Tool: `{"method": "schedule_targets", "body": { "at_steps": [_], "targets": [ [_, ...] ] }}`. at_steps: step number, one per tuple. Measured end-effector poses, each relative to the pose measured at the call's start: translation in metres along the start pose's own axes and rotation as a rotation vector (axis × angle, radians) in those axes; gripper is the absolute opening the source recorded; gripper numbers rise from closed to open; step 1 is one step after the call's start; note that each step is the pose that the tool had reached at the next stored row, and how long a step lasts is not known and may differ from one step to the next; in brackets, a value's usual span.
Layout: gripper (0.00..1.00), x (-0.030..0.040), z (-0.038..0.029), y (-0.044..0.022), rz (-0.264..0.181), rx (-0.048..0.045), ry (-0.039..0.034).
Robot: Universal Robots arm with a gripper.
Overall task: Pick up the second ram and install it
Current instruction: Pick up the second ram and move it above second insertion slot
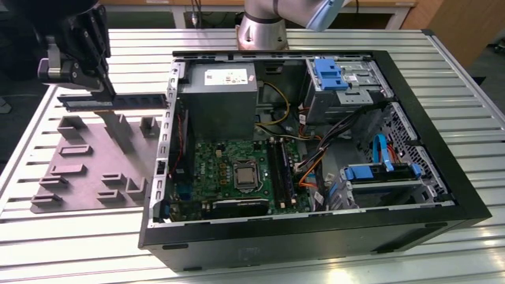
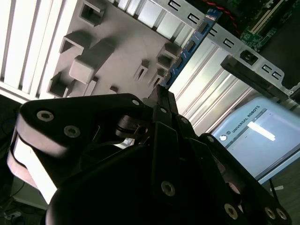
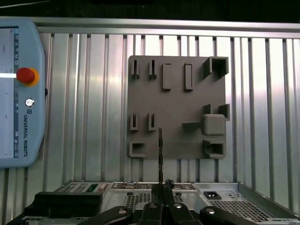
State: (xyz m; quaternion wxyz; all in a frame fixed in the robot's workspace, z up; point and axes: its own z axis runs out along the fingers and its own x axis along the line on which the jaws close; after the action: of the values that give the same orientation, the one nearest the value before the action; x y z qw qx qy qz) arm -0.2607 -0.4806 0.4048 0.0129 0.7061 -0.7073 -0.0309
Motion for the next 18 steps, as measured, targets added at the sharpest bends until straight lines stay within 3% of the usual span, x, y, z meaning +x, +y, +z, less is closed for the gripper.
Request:
{"method": "schedule_targets", "body": {
  "at_steps": [18],
  "targets": [
    [0.11, 0.0000, -0.0014, -0.0217, 0.000, -0.0082, 0.0001]
  ]
}}
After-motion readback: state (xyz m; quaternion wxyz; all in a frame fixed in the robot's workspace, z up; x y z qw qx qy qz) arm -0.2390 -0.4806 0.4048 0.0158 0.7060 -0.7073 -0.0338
